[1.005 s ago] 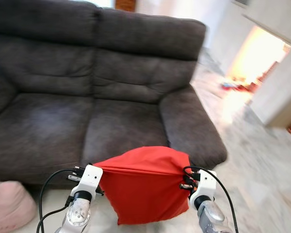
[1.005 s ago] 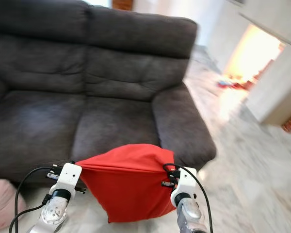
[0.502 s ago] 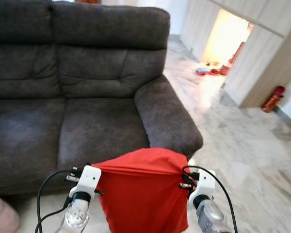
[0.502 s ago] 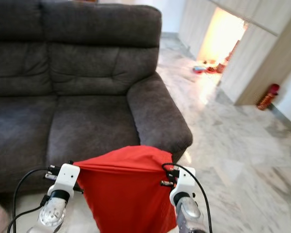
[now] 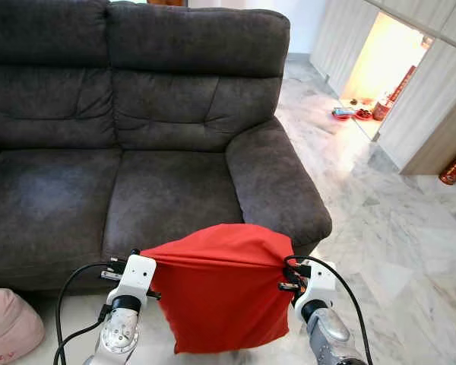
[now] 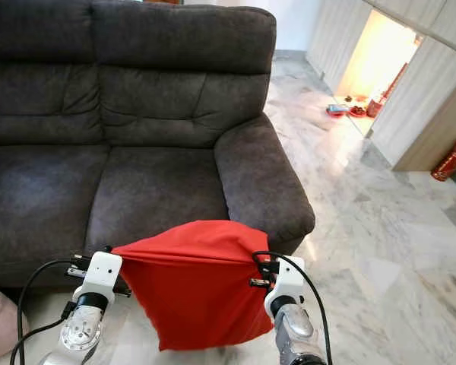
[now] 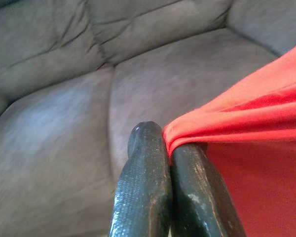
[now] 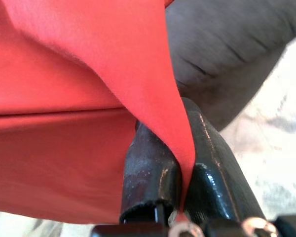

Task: Move the pillow to the sofa from floor

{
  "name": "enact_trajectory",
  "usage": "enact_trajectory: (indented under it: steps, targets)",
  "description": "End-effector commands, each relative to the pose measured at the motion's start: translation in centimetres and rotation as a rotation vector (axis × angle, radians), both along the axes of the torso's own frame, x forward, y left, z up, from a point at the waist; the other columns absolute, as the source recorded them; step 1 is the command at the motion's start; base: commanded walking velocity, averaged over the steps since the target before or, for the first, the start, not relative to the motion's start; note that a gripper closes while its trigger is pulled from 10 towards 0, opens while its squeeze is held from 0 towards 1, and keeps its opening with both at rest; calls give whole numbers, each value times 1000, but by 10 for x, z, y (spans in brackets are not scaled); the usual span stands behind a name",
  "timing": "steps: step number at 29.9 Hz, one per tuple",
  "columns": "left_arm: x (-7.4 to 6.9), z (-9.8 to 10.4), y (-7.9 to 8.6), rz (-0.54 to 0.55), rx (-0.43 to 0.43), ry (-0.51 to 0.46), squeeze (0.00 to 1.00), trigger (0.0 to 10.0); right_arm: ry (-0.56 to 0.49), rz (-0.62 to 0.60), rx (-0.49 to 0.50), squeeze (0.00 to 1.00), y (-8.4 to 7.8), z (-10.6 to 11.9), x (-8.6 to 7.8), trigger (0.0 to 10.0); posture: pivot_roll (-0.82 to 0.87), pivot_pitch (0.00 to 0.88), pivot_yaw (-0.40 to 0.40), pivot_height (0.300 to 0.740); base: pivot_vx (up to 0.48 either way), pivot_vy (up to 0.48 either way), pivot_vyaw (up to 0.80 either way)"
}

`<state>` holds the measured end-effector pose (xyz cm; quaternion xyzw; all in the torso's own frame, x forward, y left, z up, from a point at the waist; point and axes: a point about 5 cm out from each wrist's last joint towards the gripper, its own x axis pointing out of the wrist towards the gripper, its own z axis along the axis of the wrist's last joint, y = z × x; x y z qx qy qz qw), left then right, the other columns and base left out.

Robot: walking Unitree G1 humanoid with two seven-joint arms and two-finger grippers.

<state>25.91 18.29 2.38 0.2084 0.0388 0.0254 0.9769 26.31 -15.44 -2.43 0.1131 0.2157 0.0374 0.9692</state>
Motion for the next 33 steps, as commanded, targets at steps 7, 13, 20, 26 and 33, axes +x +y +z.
enact_trajectory:
  steps: [7, 13, 20, 26, 33]
  targets:
    - [4, 10, 12, 77, -5, -54, 0, 10000, -76, -33, -11, 0, -13, 13, 11, 10000, 179, 0, -143, 740, 0, -304, 170]
    - [3, 9, 11, 78, -6, -51, 0, 10000, -87, -14, -31, 0, -13, 14, 11, 10000, 176, 0, -143, 740, 0, -305, 341]
    - [4, 11, 10, 74, -21, -66, 0, 10000, -86, -32, -23, 0, -15, 14, 11, 10000, 173, 0, -146, 740, 0, -43, 113]
    - [2, 15, 14, 76, -12, -88, 0, 10000, -126, -12, -19, 0, -11, 18, 14, 10000, 172, 0, -146, 740, 0, 0, 0]
    - [-1, 38, 28, 114, 15, -188, 0, 10000, -294, 0, -8, 0, -3, 42, 27, 10000, 174, 0, -146, 740, 0, 0, 0]
